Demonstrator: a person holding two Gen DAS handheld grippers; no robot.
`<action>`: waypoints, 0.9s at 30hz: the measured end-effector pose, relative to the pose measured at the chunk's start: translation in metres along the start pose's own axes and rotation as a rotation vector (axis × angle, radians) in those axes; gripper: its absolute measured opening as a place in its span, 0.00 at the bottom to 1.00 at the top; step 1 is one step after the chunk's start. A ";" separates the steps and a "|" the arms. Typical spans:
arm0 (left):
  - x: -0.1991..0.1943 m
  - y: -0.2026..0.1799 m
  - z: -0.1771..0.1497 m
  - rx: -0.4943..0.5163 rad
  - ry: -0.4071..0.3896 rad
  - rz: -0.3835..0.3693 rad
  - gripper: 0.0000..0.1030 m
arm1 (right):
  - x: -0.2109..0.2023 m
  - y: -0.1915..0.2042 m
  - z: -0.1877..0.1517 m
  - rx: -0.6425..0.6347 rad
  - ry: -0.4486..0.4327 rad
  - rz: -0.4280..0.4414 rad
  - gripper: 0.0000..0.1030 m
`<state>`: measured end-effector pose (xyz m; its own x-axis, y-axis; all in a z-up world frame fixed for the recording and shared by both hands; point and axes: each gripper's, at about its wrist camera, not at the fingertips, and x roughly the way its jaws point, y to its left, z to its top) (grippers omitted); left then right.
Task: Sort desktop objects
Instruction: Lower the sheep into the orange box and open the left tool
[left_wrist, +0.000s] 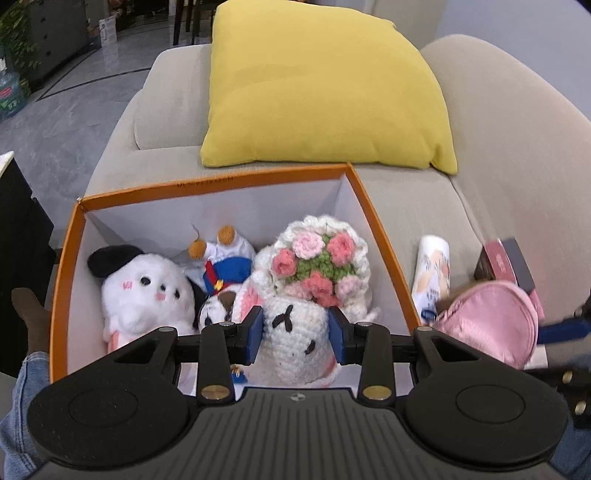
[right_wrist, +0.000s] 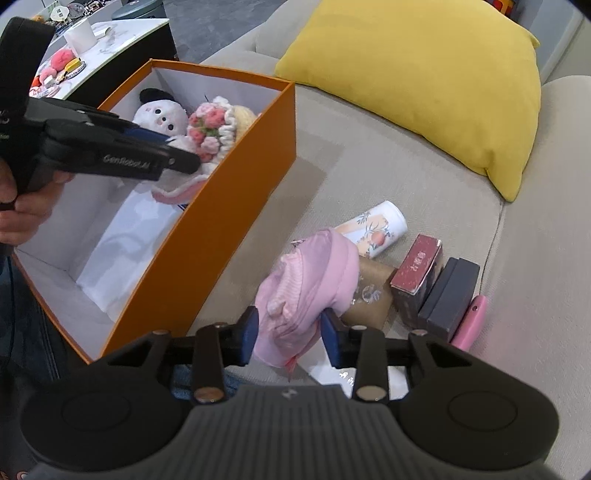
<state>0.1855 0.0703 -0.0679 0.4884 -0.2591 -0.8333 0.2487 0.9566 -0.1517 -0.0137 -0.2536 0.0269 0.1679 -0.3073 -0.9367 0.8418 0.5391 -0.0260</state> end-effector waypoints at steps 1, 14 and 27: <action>0.001 0.000 0.002 -0.007 0.000 -0.001 0.41 | 0.002 -0.002 0.001 0.006 0.006 0.008 0.38; 0.012 0.006 0.005 -0.090 0.056 -0.081 0.45 | 0.011 0.004 -0.003 0.006 0.069 0.096 0.25; -0.018 0.030 -0.013 -0.050 -0.028 -0.121 0.52 | -0.002 -0.006 -0.001 0.034 0.017 0.047 0.43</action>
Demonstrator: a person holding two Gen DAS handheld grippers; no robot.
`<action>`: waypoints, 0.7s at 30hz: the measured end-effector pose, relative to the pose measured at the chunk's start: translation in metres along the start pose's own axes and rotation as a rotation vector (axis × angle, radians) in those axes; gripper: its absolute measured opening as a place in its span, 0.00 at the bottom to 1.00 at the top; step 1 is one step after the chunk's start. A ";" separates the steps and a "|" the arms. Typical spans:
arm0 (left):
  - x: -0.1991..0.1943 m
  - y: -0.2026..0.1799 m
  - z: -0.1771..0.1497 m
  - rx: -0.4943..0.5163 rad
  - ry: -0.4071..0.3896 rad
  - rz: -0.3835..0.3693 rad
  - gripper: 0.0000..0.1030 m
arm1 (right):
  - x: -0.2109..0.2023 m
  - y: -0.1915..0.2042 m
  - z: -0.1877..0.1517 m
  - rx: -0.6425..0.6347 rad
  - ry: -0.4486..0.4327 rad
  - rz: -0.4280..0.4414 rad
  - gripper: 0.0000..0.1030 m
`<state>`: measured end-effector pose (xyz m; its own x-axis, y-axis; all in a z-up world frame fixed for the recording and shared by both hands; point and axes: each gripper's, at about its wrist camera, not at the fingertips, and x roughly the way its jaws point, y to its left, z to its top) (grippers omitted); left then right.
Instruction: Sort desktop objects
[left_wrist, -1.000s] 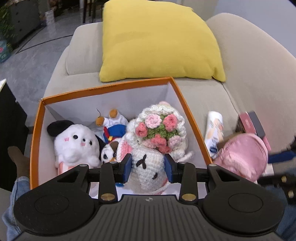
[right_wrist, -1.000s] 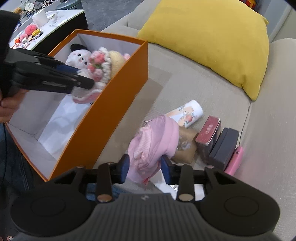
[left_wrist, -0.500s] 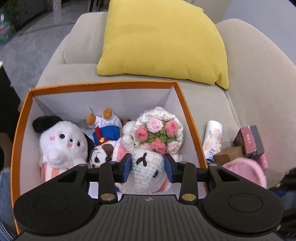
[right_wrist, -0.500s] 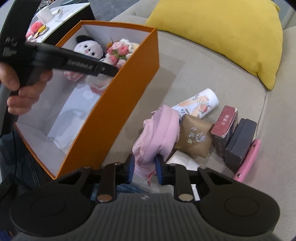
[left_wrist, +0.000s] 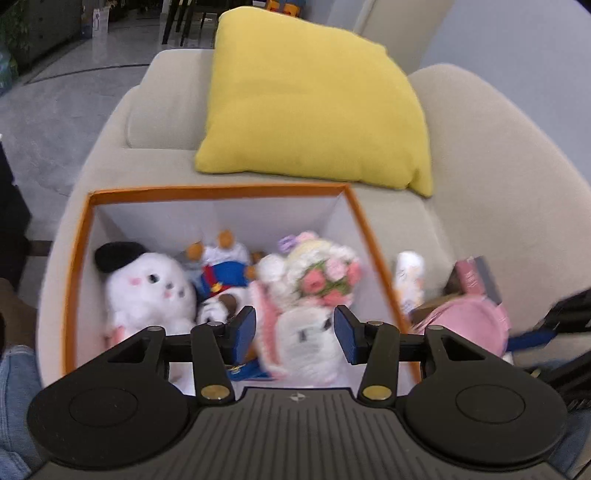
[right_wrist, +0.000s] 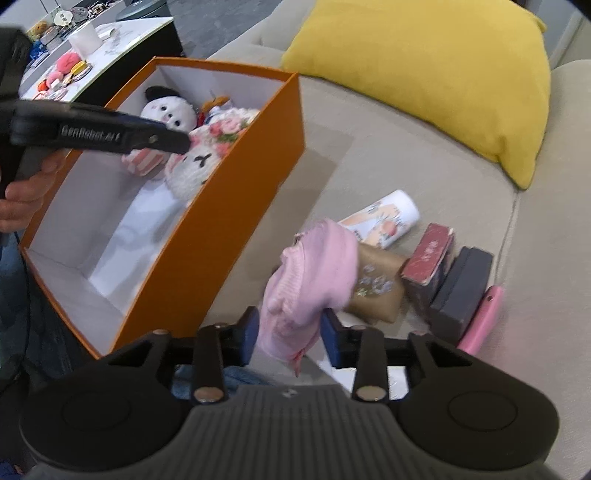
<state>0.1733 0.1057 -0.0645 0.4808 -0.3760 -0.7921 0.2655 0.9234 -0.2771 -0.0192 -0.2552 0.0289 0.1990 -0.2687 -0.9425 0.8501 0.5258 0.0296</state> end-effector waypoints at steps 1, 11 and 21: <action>0.004 0.002 -0.001 -0.009 0.018 -0.006 0.52 | 0.000 -0.001 0.001 0.000 -0.004 -0.007 0.44; 0.038 0.006 -0.009 -0.059 0.082 -0.043 0.40 | 0.003 -0.031 0.019 0.059 -0.016 -0.051 0.47; 0.059 -0.004 -0.002 -0.061 0.101 -0.010 0.29 | 0.032 -0.039 0.030 0.128 0.046 0.058 0.31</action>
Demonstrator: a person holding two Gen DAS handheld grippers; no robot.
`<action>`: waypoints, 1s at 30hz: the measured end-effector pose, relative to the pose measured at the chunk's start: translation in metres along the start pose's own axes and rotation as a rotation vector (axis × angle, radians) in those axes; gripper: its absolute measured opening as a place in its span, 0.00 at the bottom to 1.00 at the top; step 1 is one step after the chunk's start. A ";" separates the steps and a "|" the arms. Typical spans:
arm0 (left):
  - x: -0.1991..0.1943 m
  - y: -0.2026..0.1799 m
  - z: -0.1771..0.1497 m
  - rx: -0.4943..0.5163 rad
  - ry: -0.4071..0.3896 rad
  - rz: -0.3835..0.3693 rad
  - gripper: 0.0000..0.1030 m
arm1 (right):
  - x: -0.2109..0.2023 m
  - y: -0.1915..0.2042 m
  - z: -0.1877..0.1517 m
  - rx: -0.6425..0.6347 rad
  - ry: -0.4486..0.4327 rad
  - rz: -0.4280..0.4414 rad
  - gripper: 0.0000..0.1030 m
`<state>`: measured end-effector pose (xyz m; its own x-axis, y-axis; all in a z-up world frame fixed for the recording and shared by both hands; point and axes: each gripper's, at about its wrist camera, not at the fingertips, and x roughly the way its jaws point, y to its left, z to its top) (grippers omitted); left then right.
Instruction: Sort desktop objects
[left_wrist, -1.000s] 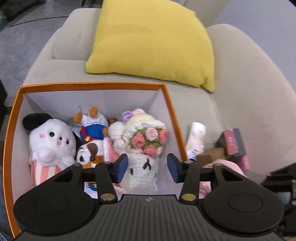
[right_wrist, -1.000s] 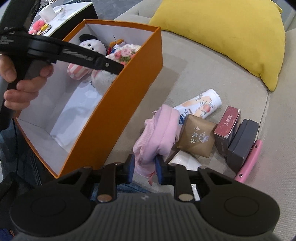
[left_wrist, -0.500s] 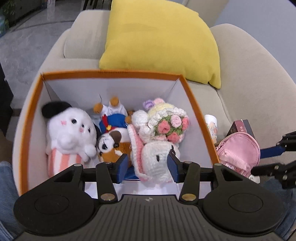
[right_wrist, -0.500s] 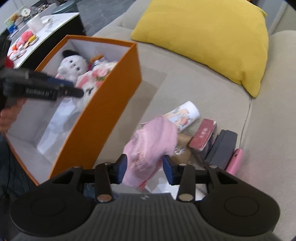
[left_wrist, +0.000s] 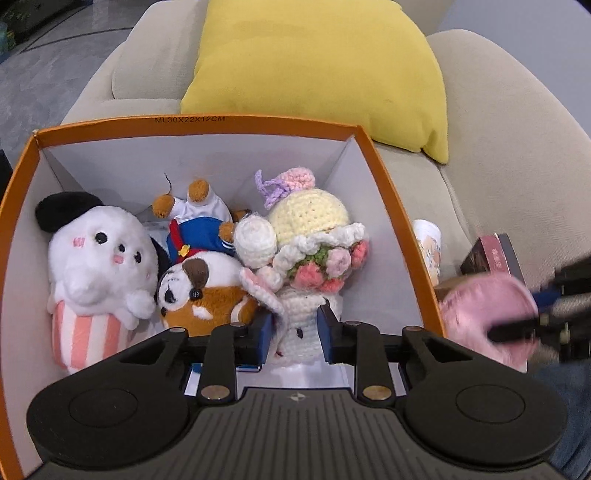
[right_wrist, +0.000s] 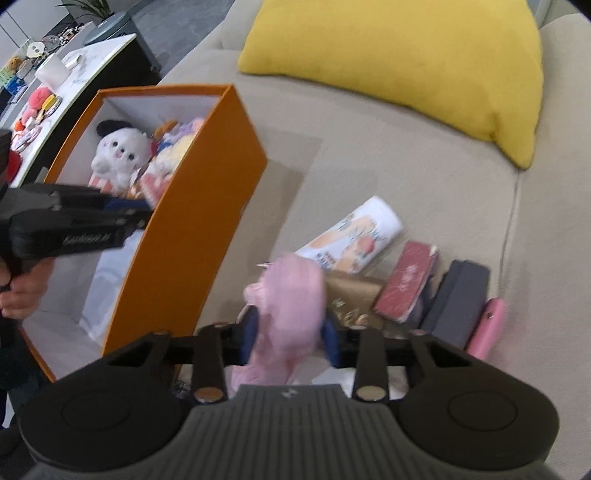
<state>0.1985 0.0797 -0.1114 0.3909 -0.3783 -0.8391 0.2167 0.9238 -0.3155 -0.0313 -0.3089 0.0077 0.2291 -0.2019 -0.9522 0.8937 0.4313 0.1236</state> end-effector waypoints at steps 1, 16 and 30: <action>0.002 0.002 0.002 -0.011 0.002 -0.004 0.29 | 0.001 0.003 -0.003 -0.009 0.003 0.003 0.31; -0.035 -0.012 0.026 0.139 -0.144 0.032 0.29 | -0.043 0.023 0.000 -0.059 -0.177 -0.067 0.23; 0.005 -0.017 0.050 0.179 -0.096 0.020 0.28 | 0.001 0.029 0.025 0.017 -0.210 -0.076 0.23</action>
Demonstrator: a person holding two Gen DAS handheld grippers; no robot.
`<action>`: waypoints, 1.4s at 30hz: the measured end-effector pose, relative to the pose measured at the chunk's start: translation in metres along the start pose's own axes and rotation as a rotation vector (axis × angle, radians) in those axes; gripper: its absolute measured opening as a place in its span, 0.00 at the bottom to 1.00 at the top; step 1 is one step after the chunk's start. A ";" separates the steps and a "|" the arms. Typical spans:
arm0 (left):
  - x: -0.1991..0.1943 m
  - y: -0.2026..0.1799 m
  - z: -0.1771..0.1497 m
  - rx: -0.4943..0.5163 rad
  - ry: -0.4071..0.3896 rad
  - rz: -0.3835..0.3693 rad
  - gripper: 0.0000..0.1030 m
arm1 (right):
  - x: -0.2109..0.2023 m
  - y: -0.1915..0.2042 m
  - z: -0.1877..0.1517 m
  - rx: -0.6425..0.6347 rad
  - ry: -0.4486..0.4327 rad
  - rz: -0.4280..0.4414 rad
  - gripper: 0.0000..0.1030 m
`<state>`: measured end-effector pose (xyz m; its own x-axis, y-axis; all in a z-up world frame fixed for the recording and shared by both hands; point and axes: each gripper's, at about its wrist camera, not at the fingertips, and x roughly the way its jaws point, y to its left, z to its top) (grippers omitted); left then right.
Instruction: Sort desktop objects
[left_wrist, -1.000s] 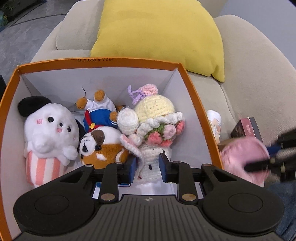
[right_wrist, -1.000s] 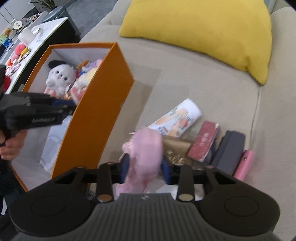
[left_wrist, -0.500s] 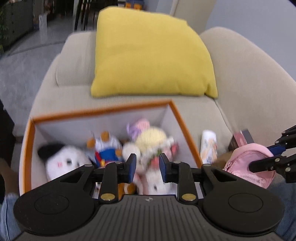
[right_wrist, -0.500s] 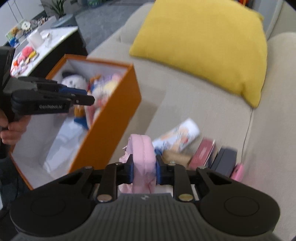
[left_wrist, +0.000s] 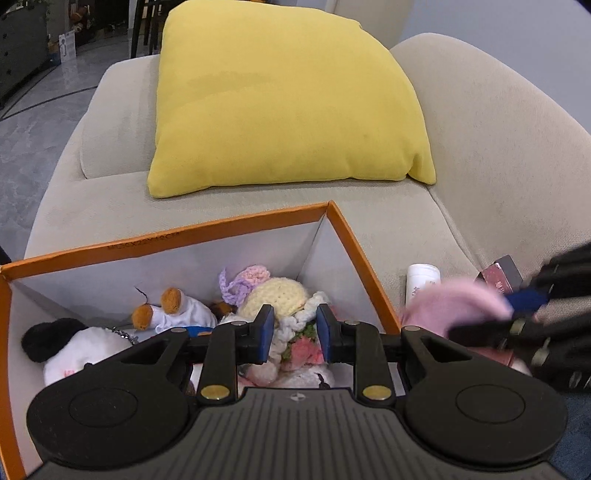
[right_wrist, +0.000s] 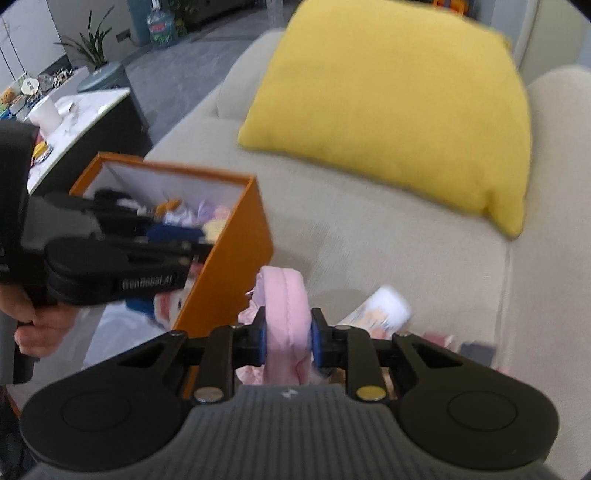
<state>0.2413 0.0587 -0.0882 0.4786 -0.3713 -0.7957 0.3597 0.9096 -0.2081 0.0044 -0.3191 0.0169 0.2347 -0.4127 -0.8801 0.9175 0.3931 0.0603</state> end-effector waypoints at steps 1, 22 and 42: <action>0.001 0.001 0.000 0.001 0.001 -0.004 0.28 | 0.005 -0.001 -0.002 0.010 0.031 0.021 0.23; -0.129 0.013 -0.027 0.043 -0.089 0.138 0.28 | -0.114 0.038 -0.018 0.018 -0.214 0.055 0.23; -0.130 -0.001 -0.093 0.084 -0.061 0.033 0.23 | -0.025 0.131 -0.055 0.108 -0.127 -0.093 0.23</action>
<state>0.1045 0.1234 -0.0373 0.5384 -0.3543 -0.7646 0.4073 0.9037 -0.1320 0.1014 -0.2117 0.0210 0.1792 -0.5461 -0.8183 0.9646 0.2609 0.0372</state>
